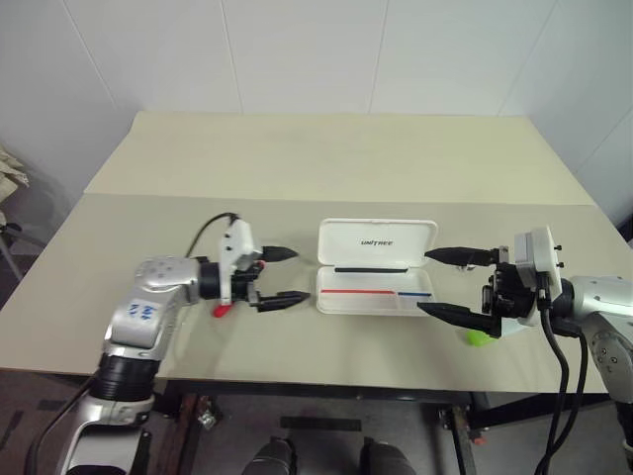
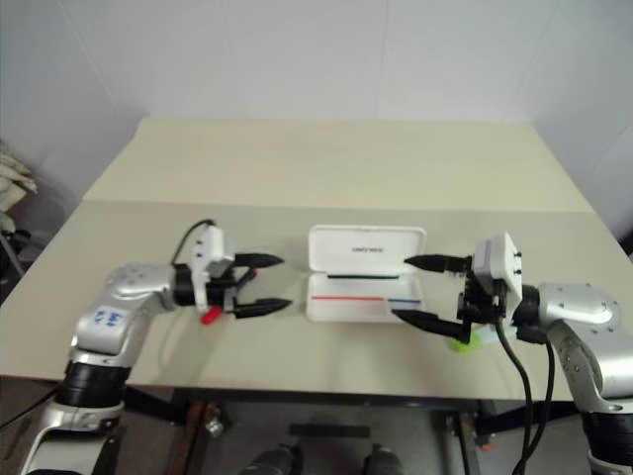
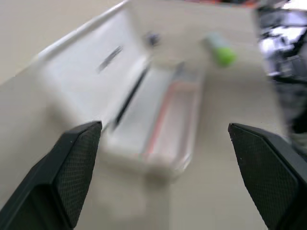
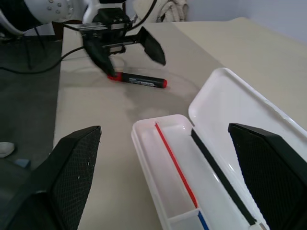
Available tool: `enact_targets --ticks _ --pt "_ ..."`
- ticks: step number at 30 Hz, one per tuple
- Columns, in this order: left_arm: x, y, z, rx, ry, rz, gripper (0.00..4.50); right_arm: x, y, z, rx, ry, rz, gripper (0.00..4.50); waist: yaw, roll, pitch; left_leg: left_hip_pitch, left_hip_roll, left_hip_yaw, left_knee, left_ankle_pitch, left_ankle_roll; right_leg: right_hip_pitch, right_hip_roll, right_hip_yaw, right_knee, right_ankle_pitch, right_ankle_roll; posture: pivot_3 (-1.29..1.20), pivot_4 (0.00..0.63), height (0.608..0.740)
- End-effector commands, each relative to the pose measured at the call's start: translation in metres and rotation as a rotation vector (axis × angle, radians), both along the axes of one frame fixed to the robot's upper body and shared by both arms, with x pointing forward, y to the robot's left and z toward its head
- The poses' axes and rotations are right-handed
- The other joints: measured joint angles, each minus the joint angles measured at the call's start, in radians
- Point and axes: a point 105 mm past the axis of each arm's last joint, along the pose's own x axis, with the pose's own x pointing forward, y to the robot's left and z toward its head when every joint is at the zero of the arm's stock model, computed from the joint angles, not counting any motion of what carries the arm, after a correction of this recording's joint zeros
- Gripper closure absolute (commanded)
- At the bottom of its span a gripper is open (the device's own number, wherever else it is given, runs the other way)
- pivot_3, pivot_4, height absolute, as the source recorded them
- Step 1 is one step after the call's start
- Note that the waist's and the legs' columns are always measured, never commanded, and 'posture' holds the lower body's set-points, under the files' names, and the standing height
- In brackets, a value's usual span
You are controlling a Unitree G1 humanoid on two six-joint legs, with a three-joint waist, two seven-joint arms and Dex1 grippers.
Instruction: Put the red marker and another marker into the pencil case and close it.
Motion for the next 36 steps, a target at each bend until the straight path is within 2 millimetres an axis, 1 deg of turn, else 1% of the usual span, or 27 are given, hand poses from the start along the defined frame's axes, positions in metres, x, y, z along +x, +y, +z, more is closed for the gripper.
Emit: enact_targets --ticks 1,2,4,7,10,12,16,18,21,24,27,30,31,36 --pt "0.011 0.049 -0.008 0.039 -0.039 0.249 0.02 -0.01 0.009 0.024 0.009 -0.075 0.047 0.0 -0.002 0.0 0.0 0.0 0.0 0.0 0.0 0.0 0.0 0.0 0.0 0.0 0.0 0.0 0.0 0.0 0.15 0.74" --pt "0.011 0.059 -0.013 0.046 -0.033 0.299 0.02 -0.01 0.009 0.024 0.007 -0.075 0.045 0.0 -0.002 0.0 0.0 0.001 0.0 0.001 -0.001 0.0 0.0 0.0 0.0 0.001 0.0 0.0 0.0 0.0 0.15 0.74" --pt "0.01 0.069 -0.02 0.058 -0.03 0.365 0.02 -0.008 0.008 0.023 0.003 -0.071 0.036 0.0 0.001 0.0 0.0 0.001 0.001 0.001 -0.003 -0.001 0.001 -0.001 0.0 0.001 -0.001 0.0 0.0 0.0 0.15 0.74" --pt "0.007 0.075 -0.03 0.049 -0.007 0.433 0.02 -0.006 0.006 0.022 -0.004 -0.07 0.025 0.0 0.012 0.0 0.0 0.0 0.0 0.001 -0.003 -0.001 0.001 -0.001 0.0 0.001 -0.002 0.0 0.0 0.0 0.15 0.74" --pt "0.003 0.07 -0.042 0.028 0.026 0.44 0.02 -0.004 0.006 0.022 -0.008 -0.073 0.023 0.0 0.023 0.0 0.0 0.0 0.001 0.001 -0.003 -0.002 0.0 -0.001 0.0 0.002 -0.003 0.0 0.0 0.0 0.15 0.74" --pt "0.003 0.068 -0.046 0.027 0.029 0.442 0.02 -0.004 0.006 0.023 -0.01 -0.074 0.023 0.0 0.025 0.0 0.0 0.0 0.001 0.001 -0.003 -0.002 0.0 -0.001 0.0 0.002 -0.003 0.0 0.0 0.0 0.15 0.74" --pt "0.008 0.057 -0.059 -0.001 0.064 0.438 0.02 -0.003 0.008 0.025 -0.01 -0.08 0.023 0.0 0.025 0.0 0.0 0.0 0.001 0.002 -0.003 -0.002 0.0 -0.001 0.0 0.002 -0.003 0.0 -0.001 0.0 0.15 0.74" --pt "0.011 0.053 -0.062 -0.015 0.074 0.435 0.02 -0.004 0.01 0.025 -0.009 -0.082 0.022 0.0 0.025 0.0 0.0 0.0 0.001 0.002 -0.003 -0.002 0.0 -0.001 0.0 0.002 -0.003 0.0 -0.001 0.0 0.15 0.74" --pt "0.017 0.055 -0.067 -0.03 0.107 0.484 0.61 -0.004 0.011 0.027 -0.007 -0.087 0.021 0.0 0.023 0.001 0.0 0.0 0.001 0.003 -0.003 -0.002 0.0 -0.001 0.001 0.002 -0.003 0.0 -0.001 0.0 0.15 0.74" --pt "0.019 0.057 -0.073 -0.027 0.141 0.511 1.59 -0.004 0.01 0.029 -0.006 -0.094 0.014 0.0 0.023 0.0 0.0 0.0 0.001 0.003 -0.003 -0.002 0.0 -0.002 0.001 0.002 -0.002 0.001 -0.001 0.0 0.15 0.74" --pt "0.018 0.055 -0.076 -0.024 0.156 0.507 2.68 -0.004 0.009 0.03 -0.007 -0.097 0.007 0.0 0.023 0.0 0.0 0.0 0.001 0.003 -0.003 -0.002 0.0 -0.002 0.001 0.002 -0.003 0.001 -0.001 0.0 0.15 0.74" --pt "0.018 0.054 -0.077 -0.02 0.156 0.506 3.63 -0.004 0.008 0.03 -0.008 -0.098 0.001 0.0 0.024 0.001 0.0 0.0 0.001 0.003 -0.003 -0.002 0.0 -0.002 0.001 0.002 -0.003 0.001 -0.001 0.0 0.15 0.74" --pt "0.019 0.054 -0.077 -0.018 0.155 0.504 3.89 -0.004 0.008 0.03 -0.008 -0.097 0.0 0.0 0.024 0.001 0.0 0.0 0.001 0.003 -0.003 -0.002 0.0 -0.002 0.001 0.002 -0.003 0.001 -0.001 0.0 0.15 0.74" --pt "0.011 0.044 -0.071 -0.005 0.172 0.383 3.9 -0.003 0.002 0.026 -0.012 -0.086 -0.016 0.0 0.024 0.001 0.0 0.0 0.001 0.003 -0.003 -0.002 0.0 -0.001 0.001 0.002 -0.003 0.001 -0.001 0.0 0.15 0.74"
